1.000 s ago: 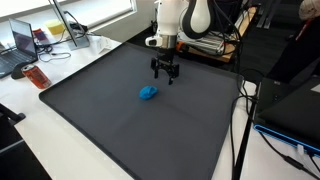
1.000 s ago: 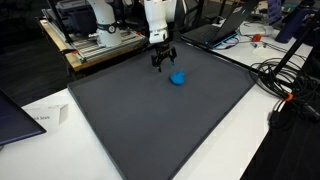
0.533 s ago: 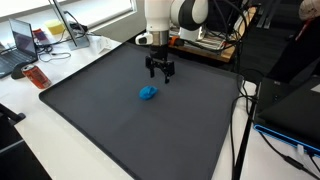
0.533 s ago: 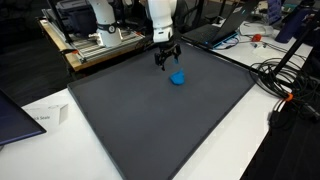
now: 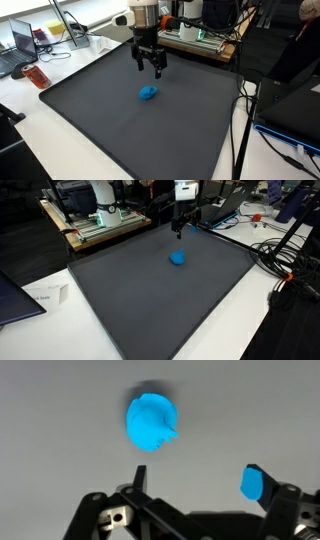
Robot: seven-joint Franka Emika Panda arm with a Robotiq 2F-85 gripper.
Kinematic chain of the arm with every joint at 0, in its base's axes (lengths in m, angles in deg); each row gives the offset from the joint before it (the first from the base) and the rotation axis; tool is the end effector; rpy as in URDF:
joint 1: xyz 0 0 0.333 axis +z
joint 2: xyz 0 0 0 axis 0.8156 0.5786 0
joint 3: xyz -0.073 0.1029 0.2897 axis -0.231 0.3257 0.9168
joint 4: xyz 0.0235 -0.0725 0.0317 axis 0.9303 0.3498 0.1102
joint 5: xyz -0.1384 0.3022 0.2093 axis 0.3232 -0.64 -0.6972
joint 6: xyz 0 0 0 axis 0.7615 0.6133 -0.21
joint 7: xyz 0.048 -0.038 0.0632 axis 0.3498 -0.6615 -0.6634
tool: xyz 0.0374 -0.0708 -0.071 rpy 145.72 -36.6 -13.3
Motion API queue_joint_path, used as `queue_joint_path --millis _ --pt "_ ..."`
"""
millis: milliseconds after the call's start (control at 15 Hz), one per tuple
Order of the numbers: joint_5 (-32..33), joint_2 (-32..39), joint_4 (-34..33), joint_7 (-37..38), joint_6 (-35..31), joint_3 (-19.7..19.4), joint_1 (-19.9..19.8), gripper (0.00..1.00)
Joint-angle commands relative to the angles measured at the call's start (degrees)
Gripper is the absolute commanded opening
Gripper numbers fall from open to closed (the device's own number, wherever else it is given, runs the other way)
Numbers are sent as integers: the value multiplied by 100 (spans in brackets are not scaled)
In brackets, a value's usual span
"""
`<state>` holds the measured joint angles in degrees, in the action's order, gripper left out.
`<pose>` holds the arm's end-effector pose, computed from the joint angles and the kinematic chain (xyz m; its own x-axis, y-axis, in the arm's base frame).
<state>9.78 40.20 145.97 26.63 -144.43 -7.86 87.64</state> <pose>0.5745 0.0919 0.2906 0.9784 -0.1452 0.1470 -0.1336 -0.9873 -0.0860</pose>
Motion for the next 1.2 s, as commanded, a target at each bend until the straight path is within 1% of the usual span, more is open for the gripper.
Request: queue_joint_path --millis 0,67,200,333,467,667,867,1133 --pt "627 150 -646 459 1041 1200 -1252 100" --pt "764 217 -770 525 1358 1410 -1467 100" --pt "879 322 -916 471 1727 1775 -1828 100" --pt "974 427 -971 374 1858 2024 -2061 100" --pt "1170 517 -916 375 1613 2161 -2157 100" --pt "1412 667 -840 402 1382 2260 -2228 100" --pt "1564 846 -796 391 976 2281 -2248 100" --pt "1711 1137 -834 449 694 2232 -2249 100"
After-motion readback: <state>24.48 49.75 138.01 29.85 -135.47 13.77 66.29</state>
